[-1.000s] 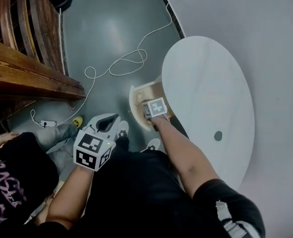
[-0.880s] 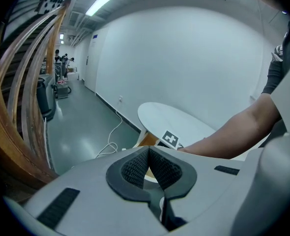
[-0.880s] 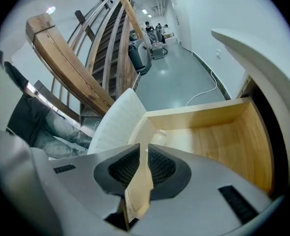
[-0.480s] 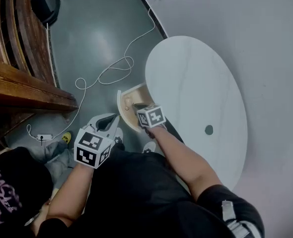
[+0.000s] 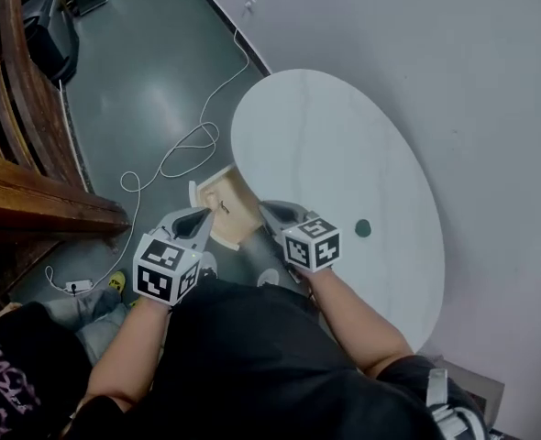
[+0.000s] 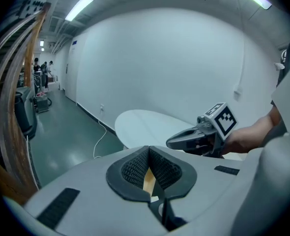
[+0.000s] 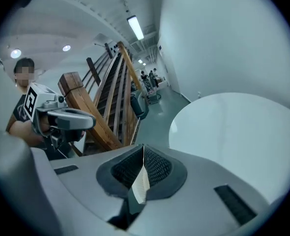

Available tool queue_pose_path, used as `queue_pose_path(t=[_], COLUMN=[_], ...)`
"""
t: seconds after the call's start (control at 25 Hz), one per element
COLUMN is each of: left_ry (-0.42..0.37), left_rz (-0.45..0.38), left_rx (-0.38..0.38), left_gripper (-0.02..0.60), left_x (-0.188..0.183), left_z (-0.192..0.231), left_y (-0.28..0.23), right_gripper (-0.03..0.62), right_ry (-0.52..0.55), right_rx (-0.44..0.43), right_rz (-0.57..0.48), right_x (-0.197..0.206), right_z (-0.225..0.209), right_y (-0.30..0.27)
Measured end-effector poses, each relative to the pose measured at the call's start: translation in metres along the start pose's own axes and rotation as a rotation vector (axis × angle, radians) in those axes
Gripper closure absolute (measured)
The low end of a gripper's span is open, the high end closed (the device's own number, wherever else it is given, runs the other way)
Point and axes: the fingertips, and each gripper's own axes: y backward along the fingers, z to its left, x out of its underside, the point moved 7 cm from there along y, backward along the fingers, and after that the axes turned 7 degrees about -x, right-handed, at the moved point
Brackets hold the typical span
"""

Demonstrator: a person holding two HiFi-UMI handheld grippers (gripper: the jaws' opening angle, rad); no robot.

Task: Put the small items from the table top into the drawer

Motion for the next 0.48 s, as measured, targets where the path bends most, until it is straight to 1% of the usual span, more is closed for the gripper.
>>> queue_pose_path(t=[0.12,0.24,0.48], left_ry=[-0.035,-0.07,-0.141], left_rz=[-0.01,-0.028,-0.045], left_rx=[0.039,0.081,0.176], left_gripper=[0.566,0.566,0.566], left_x=[-0.012,-0.021,-0.034], left_z=[-0.014,-0.032,-0.062], left_y=[-0.009,-0.019,-0.028], right_gripper=[0.582,0.582,0.582], right_ry=[0.001,-0.003,-0.013], right_rx=[0.06,0.103,0.194], right_rz=[-0.052,-0.101,-0.196], right_x=[-0.002,0.001,0.002], right_z=[-0.002,-0.002,0.012], right_y=[0.039,0.072,0.119])
